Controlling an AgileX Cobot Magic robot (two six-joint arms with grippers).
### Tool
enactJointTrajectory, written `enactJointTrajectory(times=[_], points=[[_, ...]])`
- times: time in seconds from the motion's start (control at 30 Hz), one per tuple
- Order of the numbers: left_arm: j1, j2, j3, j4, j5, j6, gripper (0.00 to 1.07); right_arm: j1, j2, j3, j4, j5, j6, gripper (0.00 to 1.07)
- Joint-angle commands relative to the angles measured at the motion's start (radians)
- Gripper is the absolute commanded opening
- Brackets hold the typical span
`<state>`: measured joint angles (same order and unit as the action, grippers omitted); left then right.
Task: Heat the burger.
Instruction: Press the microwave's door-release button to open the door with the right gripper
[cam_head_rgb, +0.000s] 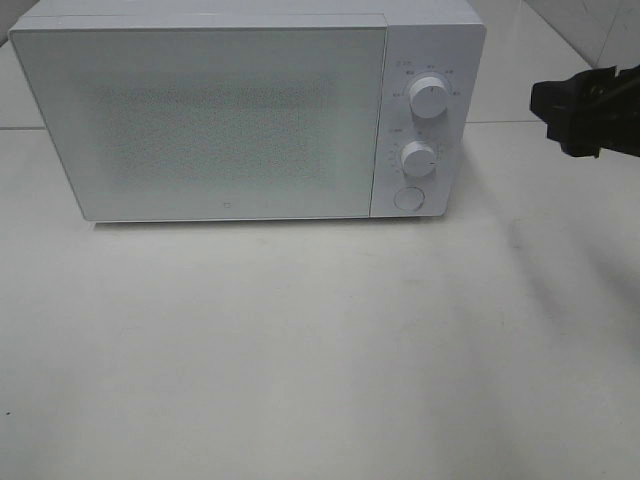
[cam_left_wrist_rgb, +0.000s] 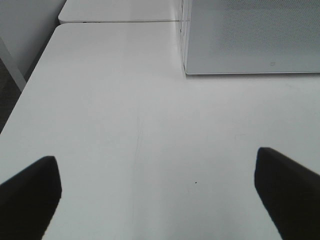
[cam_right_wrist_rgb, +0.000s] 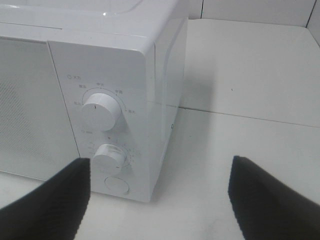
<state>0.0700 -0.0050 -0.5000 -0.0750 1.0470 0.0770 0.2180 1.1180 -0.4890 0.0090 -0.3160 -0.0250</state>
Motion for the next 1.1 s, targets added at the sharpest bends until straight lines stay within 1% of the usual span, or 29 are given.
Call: enactJointTrajectory(times=[0.03, 0.1, 0.17, 0.2, 0.27, 0.3, 0.37, 0.43, 0.47, 0.57, 0.63, 0.67, 0.7, 0.73, 0.77, 0.8, 0.83, 0.87, 0.9, 0.97, 1.0, 1.07, 1.1], points=[[0.001, -0.020, 0.003, -0.002, -0.009, -0.008, 1.00, -0.008, 0.043, 0.002, 0.003, -0.072, 0.007, 0.74], [0.001, -0.020, 0.003, -0.002, -0.009, -0.008, 1.00, -0.008, 0.059, 0.007, 0.003, -0.104, 0.007, 0.74], [0.001, -0.020, 0.003, -0.002, -0.009, -0.008, 1.00, -0.006, 0.121, 0.027, 0.007, -0.207, 0.006, 0.74], [0.001, -0.020, 0.003, -0.002, -0.009, -0.008, 1.00, -0.006, 0.121, 0.027, 0.007, -0.207, 0.006, 0.74], [0.001, -0.020, 0.003, -0.002, -0.009, -0.008, 1.00, -0.005, 0.184, 0.065, 0.105, -0.318, -0.001, 0.74], [0.001, -0.020, 0.003, -0.002, -0.009, -0.008, 1.00, -0.005, 0.184, 0.065, 0.105, -0.318, -0.001, 0.74], [0.001, -0.020, 0.003, -0.002, -0.009, -0.008, 1.00, -0.005, 0.218, 0.095, 0.176, -0.379, -0.020, 0.74], [0.001, -0.020, 0.003, -0.002, -0.009, -0.008, 1.00, -0.004, 0.227, 0.105, 0.192, -0.401, -0.026, 0.74], [0.001, -0.020, 0.003, -0.002, -0.009, -0.008, 1.00, 0.015, 0.243, 0.123, 0.221, -0.441, -0.037, 0.74], [0.001, -0.020, 0.003, -0.002, -0.009, -0.008, 1.00, 0.029, 0.252, 0.130, 0.239, -0.467, -0.052, 0.74], [0.001, -0.020, 0.003, -0.002, -0.009, -0.008, 1.00, 0.108, 0.291, 0.150, 0.302, -0.550, -0.125, 0.74], [0.001, -0.020, 0.003, -0.002, -0.009, -0.008, 1.00, 0.108, 0.291, 0.150, 0.302, -0.550, -0.125, 0.74], [0.001, -0.020, 0.003, -0.002, -0.009, -0.008, 1.00, 0.128, 0.304, 0.152, 0.323, -0.564, -0.141, 0.74], [0.001, -0.020, 0.003, -0.002, -0.009, -0.008, 1.00, 0.175, 0.334, 0.153, 0.367, -0.603, -0.176, 0.74], [0.001, -0.020, 0.003, -0.002, -0.009, -0.008, 1.00, 0.175, 0.334, 0.153, 0.367, -0.603, -0.176, 0.74], [0.001, -0.020, 0.003, -0.002, -0.009, -0.008, 1.00, 0.215, 0.362, 0.153, 0.398, -0.645, -0.198, 0.74], [0.001, -0.020, 0.003, -0.002, -0.009, -0.008, 1.00, 0.215, 0.362, 0.153, 0.398, -0.645, -0.198, 0.74], [0.001, -0.020, 0.003, -0.002, -0.009, -0.008, 1.00, 0.237, 0.375, 0.153, 0.409, -0.661, -0.204, 0.74], [0.001, -0.020, 0.003, -0.002, -0.009, -0.008, 1.00, 0.280, 0.405, 0.153, 0.445, -0.703, -0.206, 0.74], [0.001, -0.020, 0.003, -0.002, -0.009, -0.008, 1.00, 0.298, 0.421, 0.153, 0.462, -0.718, -0.206, 0.74], [0.001, -0.020, 0.003, -0.002, -0.009, -0.008, 1.00, 0.342, 0.451, 0.153, 0.511, -0.752, -0.206, 0.74], [0.001, -0.020, 0.003, -0.002, -0.009, -0.008, 1.00, 0.360, 0.463, 0.153, 0.536, -0.765, -0.207, 0.74], [0.001, -0.020, 0.003, -0.002, -0.009, -0.008, 1.00, 0.404, 0.490, 0.153, 0.579, -0.795, -0.207, 0.74]])
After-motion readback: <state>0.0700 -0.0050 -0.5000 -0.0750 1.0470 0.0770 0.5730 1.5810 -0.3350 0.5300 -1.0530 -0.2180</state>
